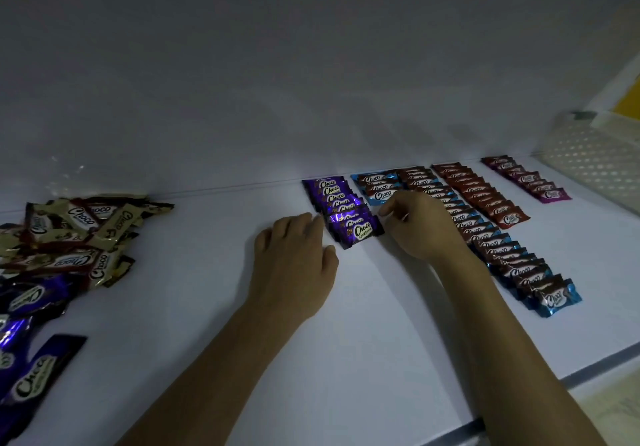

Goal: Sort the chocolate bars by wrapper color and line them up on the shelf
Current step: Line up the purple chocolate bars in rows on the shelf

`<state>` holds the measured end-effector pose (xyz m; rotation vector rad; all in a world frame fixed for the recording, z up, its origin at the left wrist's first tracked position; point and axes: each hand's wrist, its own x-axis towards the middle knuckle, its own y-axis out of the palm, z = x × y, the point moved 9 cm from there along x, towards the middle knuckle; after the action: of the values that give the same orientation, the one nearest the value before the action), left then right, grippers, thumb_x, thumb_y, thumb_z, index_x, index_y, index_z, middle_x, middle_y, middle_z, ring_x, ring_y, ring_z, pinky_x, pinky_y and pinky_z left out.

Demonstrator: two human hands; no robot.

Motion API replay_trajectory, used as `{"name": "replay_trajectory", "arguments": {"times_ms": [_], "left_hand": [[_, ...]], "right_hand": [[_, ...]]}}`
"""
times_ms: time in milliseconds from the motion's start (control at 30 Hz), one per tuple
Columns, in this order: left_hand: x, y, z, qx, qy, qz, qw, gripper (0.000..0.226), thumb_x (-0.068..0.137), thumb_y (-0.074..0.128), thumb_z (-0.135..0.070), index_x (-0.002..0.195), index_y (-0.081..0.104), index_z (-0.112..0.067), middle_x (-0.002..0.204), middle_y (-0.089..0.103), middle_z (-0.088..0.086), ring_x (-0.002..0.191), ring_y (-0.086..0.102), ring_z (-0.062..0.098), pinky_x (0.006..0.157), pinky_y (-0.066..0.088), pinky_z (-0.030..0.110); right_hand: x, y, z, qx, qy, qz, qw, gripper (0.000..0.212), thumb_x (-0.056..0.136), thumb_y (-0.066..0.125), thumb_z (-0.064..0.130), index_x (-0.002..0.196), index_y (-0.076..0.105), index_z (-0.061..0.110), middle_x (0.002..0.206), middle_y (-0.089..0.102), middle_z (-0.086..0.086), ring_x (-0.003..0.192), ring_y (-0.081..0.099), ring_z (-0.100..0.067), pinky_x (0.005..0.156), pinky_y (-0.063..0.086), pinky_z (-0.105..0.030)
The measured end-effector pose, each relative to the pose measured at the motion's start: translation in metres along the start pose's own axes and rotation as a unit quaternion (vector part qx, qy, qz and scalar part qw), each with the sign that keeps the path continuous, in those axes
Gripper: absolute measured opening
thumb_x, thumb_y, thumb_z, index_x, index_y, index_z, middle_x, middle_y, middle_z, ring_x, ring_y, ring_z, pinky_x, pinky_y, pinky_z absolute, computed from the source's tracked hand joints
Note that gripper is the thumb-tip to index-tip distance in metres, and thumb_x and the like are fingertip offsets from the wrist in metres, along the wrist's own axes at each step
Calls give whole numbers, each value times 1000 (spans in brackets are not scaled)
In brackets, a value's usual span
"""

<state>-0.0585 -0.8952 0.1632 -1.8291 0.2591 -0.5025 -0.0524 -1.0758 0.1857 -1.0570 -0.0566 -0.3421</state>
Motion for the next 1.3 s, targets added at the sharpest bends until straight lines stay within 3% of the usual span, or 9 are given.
{"name": "replay_trajectory", "arguments": {"times_ms": [167, 333, 500, 633, 700, 767, 867, 1067, 1300], "left_hand": [[-1, -14, 3, -58, -9, -64, 996, 55, 96, 49, -27, 146, 36, -8, 143, 47, 10, 130, 41, 27, 106, 31, 37], [-26, -47, 16, 7, 2, -53, 999, 48, 101, 35, -35, 144, 40, -14, 149, 40, 4, 136, 35, 20, 111, 27, 32], [-112, -117, 76, 100, 7, -165, 981, 45, 86, 35, -38, 85, 74, -15, 83, 71, 3, 79, 65, 28, 66, 53, 41], [-184, -148, 149, 128, -135, -160, 969, 64, 78, 36, -66, 122, 63, -29, 125, 60, 3, 115, 54, 30, 92, 42, 46], [-203, -143, 179, 118, -211, -96, 966, 94, 64, 27, -86, 145, 35, -39, 156, 27, 2, 142, 24, 29, 111, 22, 53], [-211, -127, 201, 87, -260, -16, 961, 108, 56, 24, -93, 150, 8, -44, 162, -4, -4, 148, -3, 25, 114, 6, 58], [-209, -108, 209, 79, -252, 25, 964, 105, 58, 25, -90, 150, 3, -45, 162, -9, -5, 148, -10, 25, 114, 1, 63], [-188, -105, 207, 87, -189, 30, 978, 83, 76, 42, -82, 148, 22, -45, 160, 14, -4, 146, 16, 25, 116, 18, 52], [-174, -117, 193, 58, -101, -55, 992, 42, 86, 61, -44, 126, 57, -30, 123, 53, -3, 109, 51, 19, 88, 46, 32]], "right_hand": [[-11, -16, 42, -32, -54, -103, 993, 22, 82, 56, 10, 102, 65, 12, 102, 64, -11, 91, 58, -29, 70, 42, -33], [-31, -4, 110, 38, -131, -64, 989, 22, 88, 51, 7, 105, 64, 11, 105, 62, -10, 93, 59, -27, 70, 43, -30], [-72, 53, 190, 149, -165, 24, 975, 22, 88, 49, 8, 102, 65, 15, 108, 66, -6, 96, 60, -22, 78, 44, -27], [-127, 109, 270, 135, -233, 120, 956, 19, 92, 47, 19, 103, 63, 20, 108, 64, -3, 98, 59, -22, 74, 42, -29], [-145, 125, 283, 146, -234, 134, 952, 19, 94, 45, 21, 104, 61, 20, 107, 63, -1, 98, 58, -20, 77, 45, -31], [-152, 133, 281, 169, -222, 129, 952, 20, 95, 43, 16, 103, 61, 18, 107, 63, 0, 98, 58, -18, 79, 47, -32], [-150, 131, 271, 249, -195, 109, 942, 23, 93, 44, 6, 99, 65, 13, 107, 66, 0, 97, 59, -16, 79, 45, -24], [-147, 133, 266, 278, -174, 105, 939, 25, 93, 43, 3, 99, 66, 12, 105, 66, 1, 91, 58, -11, 71, 41, -17], [-145, 130, 262, 295, -160, 85, 938, 25, 91, 44, 1, 94, 67, 11, 95, 67, -1, 72, 53, -6, 57, 35, -12]]}}
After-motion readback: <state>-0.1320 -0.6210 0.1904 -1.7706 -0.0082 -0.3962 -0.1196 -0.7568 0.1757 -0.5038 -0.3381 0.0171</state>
